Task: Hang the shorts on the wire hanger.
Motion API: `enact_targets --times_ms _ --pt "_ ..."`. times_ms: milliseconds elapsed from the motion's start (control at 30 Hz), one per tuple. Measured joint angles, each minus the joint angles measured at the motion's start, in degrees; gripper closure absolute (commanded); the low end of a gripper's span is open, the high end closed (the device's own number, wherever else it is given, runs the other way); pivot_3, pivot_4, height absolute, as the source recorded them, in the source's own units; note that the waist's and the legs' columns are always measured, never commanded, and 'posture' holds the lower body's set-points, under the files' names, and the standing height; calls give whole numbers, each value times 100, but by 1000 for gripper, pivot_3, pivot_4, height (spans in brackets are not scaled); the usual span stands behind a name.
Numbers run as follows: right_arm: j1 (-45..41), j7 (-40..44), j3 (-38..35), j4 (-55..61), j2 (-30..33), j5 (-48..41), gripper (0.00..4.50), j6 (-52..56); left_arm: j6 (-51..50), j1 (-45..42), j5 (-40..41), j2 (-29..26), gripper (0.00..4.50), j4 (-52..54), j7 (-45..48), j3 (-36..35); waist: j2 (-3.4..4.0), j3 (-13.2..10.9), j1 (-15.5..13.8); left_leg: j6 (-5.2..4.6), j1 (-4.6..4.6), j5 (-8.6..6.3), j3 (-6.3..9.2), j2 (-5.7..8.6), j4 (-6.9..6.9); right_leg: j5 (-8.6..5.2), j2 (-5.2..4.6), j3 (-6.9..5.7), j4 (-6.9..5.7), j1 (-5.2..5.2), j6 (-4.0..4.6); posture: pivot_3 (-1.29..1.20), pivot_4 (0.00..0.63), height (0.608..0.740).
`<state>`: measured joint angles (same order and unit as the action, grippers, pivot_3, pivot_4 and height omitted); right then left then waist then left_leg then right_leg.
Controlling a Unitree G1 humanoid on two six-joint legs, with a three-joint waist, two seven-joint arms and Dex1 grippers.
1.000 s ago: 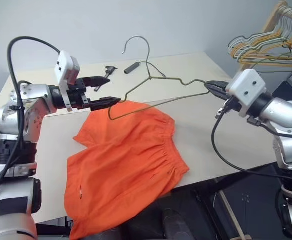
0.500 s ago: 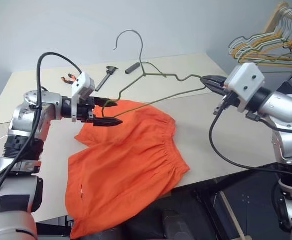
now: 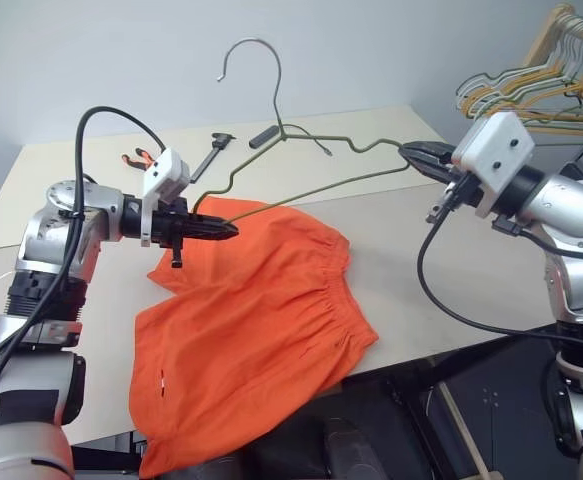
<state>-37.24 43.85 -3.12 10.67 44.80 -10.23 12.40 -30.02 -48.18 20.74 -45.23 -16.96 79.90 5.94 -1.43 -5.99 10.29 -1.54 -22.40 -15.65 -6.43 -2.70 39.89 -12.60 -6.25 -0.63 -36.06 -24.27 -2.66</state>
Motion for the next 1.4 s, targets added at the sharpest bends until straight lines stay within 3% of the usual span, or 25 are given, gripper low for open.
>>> enact_targets --times_ms 33,67,200,433,467,567,733,967,1133,1233,1400 --pt "0 28 -1 0 5 -3 4500 0 8 5 -15 0 4479 3 -12 -11 0 0 0 0 0 0 0 0 0 0 0 0 0 0 0 -182 40 740" --pt "2 94 -2 0 30 -3 3952 -2 9 12 -28 0 4500 6 -26 -17 0 0 -1 0 0 0 0 0 1 0 0 0 -1 0 0 -181 41 740" --pt "124 467 -3 17 205 -128 2749 -39 10 17 -29 4 4500 33 -23 -18 0 0 -11 -2 0 -1 1 0 1 0 0 0 0 1 0 -179 44 740" --pt "431 1564 -10 120 918 -595 187 137 148 132 -115 -85 4500 42 40 -10 0 0 -23 -13 1 -7 0 0 2 0 -1 0 -1 1 0 -167 49 740" --pt "423 1791 -15 123 1061 -783 47 312 269 176 -213 -128 4500 62 42 13 0 0 -20 -14 4 -8 -1 0 2 0 -2 1 -1 1 0 -164 49 740" --pt "149 2431 35 110 1524 -1172 47 939 810 409 -611 -248 4500 142 1 181 6 3 -23 -18 9 -10 -4 0 3 1 -4 6 -4 2 0 -163 49 740" --pt "-830 2880 589 -105 1648 -1293 47 1855 1167 619 -849 -236 4500 154 75 354 4 6 -24 -22 6 -13 -5 -3 10 3 -3 1 -10 0 3 -161 47 740" --pt "-1826 3124 2222 -903 1023 -601 47 2898 1188 635 -818 -196 4500 354 234 356 7 8 -70 -24 -11 -14 -5 -2 20 3 -4 0 -14 -14 2 -137 46 740" --pt "-2009 3120 2603 -1334 571 -193 47 2906 1203 642 -771 -193 4500 397 292 353 7 8 -128 -2 -39 -1 -4 -1 34 5 -4 -3 -14 -32 -3 -132 48 740" --pt "-2103 3142 2710 -1422 399 -73 596 2909 1204 644 -758 -193 4500 398 295 352 8 9 -161 0 -50 0 -4 -1 41 8 -4 -8 -16 -35 -7 -129 50 740" --pt "-2108 3174 2922 -1529 186 132 2260 2908 1218 647 -737 -194 4500 398 295 353 8 9 -196 -1 -60 -1 -5 0 50 11 -5 -12 -16 -35 -12 -127 53 740"
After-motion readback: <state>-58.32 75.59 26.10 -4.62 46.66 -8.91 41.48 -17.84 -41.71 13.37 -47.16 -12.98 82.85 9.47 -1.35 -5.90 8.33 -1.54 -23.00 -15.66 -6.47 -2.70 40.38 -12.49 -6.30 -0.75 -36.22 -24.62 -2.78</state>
